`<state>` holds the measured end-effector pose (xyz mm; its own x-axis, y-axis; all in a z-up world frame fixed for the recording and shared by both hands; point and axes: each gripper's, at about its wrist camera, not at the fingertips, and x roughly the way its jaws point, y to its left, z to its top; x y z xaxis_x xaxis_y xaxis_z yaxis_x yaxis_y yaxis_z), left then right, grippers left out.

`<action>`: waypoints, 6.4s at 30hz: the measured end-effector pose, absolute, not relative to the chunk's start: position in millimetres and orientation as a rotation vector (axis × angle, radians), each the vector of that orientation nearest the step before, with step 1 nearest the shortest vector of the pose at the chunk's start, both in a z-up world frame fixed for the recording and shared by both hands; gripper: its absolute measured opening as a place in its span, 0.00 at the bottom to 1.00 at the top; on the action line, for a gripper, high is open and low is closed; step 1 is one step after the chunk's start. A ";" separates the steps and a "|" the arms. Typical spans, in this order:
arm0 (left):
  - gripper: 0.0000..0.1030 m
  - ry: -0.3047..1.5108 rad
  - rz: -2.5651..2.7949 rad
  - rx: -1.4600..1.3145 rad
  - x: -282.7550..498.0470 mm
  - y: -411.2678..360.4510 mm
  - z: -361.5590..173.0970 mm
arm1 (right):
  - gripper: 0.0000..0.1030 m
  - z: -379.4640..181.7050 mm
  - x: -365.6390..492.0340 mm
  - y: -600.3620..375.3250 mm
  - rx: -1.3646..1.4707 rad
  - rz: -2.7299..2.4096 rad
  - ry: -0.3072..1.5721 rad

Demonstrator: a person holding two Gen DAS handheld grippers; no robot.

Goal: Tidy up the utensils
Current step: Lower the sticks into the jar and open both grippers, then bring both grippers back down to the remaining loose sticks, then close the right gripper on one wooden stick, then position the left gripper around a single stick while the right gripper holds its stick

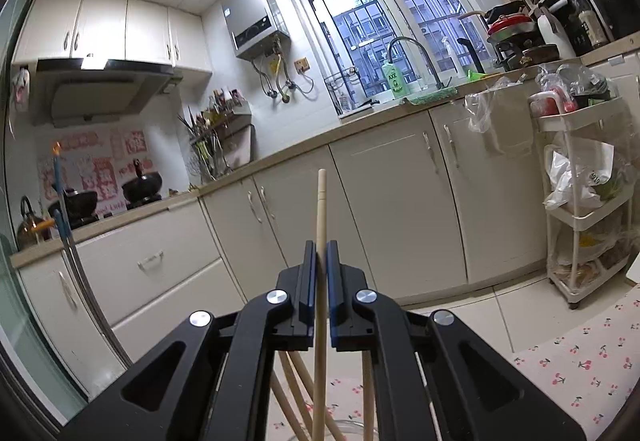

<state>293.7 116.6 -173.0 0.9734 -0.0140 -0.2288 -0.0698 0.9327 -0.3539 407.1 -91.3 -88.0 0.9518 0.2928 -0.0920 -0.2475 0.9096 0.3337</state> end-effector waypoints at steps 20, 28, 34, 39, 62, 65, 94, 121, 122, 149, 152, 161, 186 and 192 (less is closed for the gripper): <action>0.61 0.250 0.032 -0.388 296.8 113.4 -174.1 | 0.06 -109.1 365.4 -78.6 0.157 0.270 0.123; 0.63 0.266 0.022 -0.369 296.5 106.2 -169.4 | 0.32 -105.9 328.5 -102.4 0.181 0.305 0.195; 0.67 0.300 0.001 -0.331 286.6 98.8 -156.4 | 0.32 -126.0 277.1 -149.8 0.160 0.291 0.404; 0.71 0.398 -0.031 -0.276 282.0 83.0 -154.6 | 0.25 -178.3 266.2 -181.4 0.167 0.251 0.692; 0.74 0.819 -0.177 -0.064 322.5 -30.1 -204.7 | 0.03 -215.0 268.9 -213.5 0.196 0.236 0.960; 0.73 0.874 -0.170 -0.015 332.9 -48.0 -216.3 | 0.03 -218.9 264.5 -228.0 0.299 0.259 0.978; 0.20 1.073 -0.390 0.182 323.2 -8.6 -224.8 | 0.02 -207.3 248.5 -209.3 0.210 0.304 1.015; 0.06 1.074 -0.396 0.136 310.7 -14.4 -212.7 | 0.24 -215.3 301.3 -179.5 0.089 0.318 0.990; 0.08 1.065 -0.392 0.140 315.3 -18.2 -211.5 | 0.24 -214.7 301.9 -177.6 0.074 0.315 0.989; 0.23 1.048 -0.330 0.120 356.5 -40.3 -228.9 | 0.20 -215.0 326.6 -187.1 0.141 0.316 1.005; 0.23 1.047 -0.330 0.121 356.7 -41.2 -228.9 | 0.19 -215.5 327.9 -187.5 0.125 0.303 1.002; 0.26 1.045 -0.335 0.114 356.1 -41.6 -228.4 | 0.15 -216.0 330.9 -189.4 0.160 0.319 1.005; 0.29 1.038 -0.339 0.114 355.3 -41.1 -229.1 | 0.10 -215.0 335.6 -198.2 0.178 0.333 1.026; 0.30 1.036 -0.332 0.142 354.4 -45.1 -229.5 | 0.09 -213.2 328.7 -157.8 -0.185 0.274 0.972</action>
